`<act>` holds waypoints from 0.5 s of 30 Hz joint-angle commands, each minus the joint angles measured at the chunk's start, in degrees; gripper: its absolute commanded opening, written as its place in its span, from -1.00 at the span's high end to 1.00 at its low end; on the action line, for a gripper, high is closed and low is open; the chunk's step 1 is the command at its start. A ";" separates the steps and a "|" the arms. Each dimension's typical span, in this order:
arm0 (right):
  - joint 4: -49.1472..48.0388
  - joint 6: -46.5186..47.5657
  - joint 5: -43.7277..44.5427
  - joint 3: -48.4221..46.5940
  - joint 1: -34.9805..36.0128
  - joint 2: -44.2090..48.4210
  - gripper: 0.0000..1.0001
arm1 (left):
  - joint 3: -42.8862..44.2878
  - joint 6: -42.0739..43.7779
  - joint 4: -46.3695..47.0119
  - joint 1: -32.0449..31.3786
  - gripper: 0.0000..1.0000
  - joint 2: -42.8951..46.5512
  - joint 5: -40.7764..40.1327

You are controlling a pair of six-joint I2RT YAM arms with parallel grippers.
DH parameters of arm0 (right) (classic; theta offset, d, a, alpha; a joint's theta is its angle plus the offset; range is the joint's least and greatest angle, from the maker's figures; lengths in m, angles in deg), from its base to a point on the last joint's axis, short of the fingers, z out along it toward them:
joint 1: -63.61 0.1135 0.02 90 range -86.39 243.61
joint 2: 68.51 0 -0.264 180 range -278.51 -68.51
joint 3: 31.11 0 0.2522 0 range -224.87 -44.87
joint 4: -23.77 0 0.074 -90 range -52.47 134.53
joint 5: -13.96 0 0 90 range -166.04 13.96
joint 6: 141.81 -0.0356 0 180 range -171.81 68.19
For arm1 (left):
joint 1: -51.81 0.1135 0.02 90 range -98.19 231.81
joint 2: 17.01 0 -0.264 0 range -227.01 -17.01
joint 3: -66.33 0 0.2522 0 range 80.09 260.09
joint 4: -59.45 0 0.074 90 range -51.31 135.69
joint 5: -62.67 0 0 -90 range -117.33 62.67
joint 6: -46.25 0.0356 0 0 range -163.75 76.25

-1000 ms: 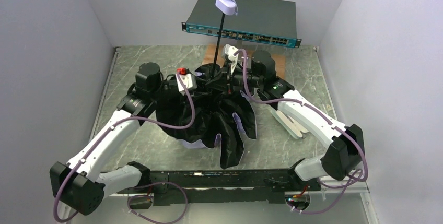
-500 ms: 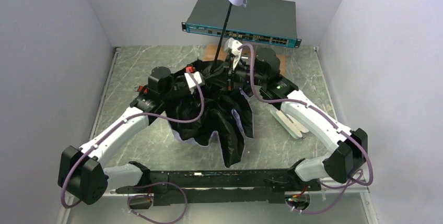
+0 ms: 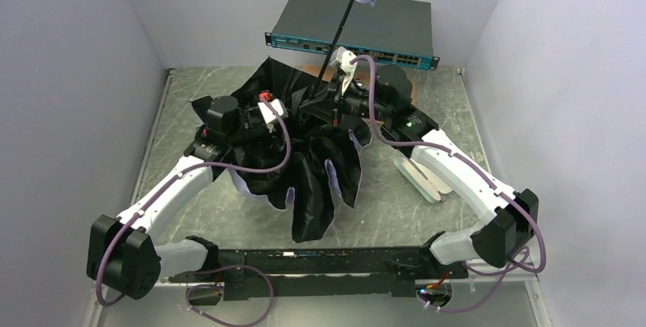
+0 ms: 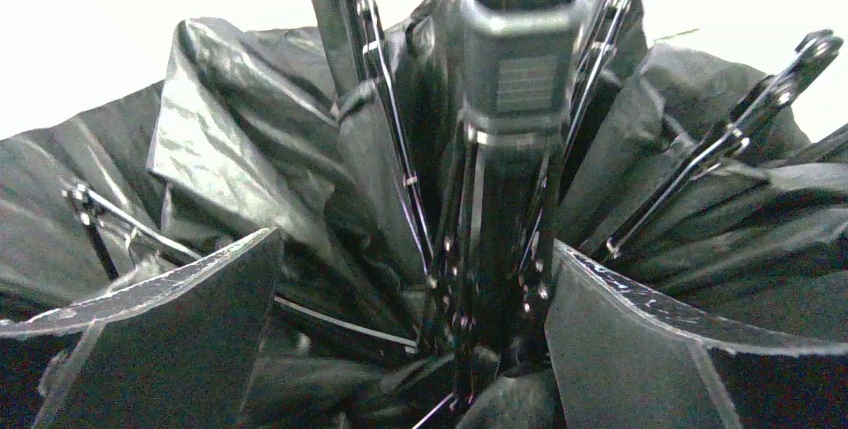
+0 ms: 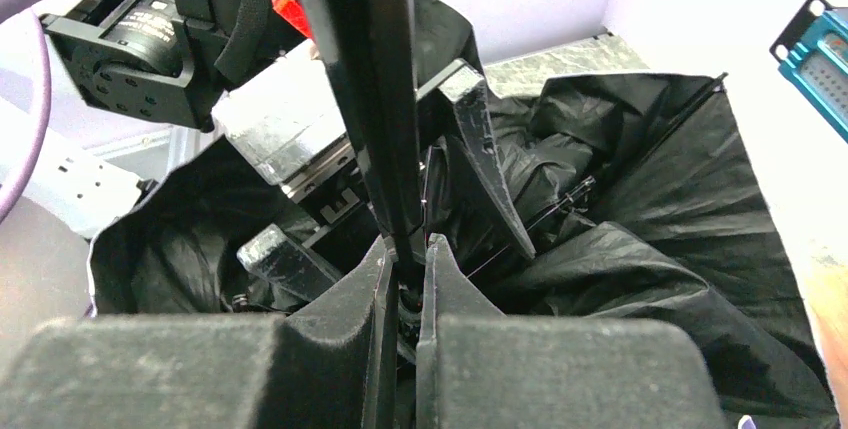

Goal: Open the umbrella

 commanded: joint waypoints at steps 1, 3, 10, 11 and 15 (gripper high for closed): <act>-6.94 -5.44 -1.31 -8.13 -1.86 4.53 1.00 | -3.28 4.80 -5.69 6.23 -0.99 -0.80 1.30; -7.20 -5.69 -0.64 -8.54 -3.01 4.50 1.00 | -4.50 6.23 -5.71 7.84 -0.99 0.20 3.91; -7.01 -4.28 1.21 -7.24 -4.13 4.55 1.00 | -4.79 17.17 -12.87 8.75 -0.99 1.15 10.21; -7.13 -4.42 1.34 -7.02 -4.23 4.40 1.00 | -4.18 17.74 -13.56 8.79 -0.99 0.96 10.37; -6.74 -3.69 0.34 -6.47 -3.72 3.62 1.00 | -1.36 15.83 -12.03 8.72 -0.82 1.98 10.56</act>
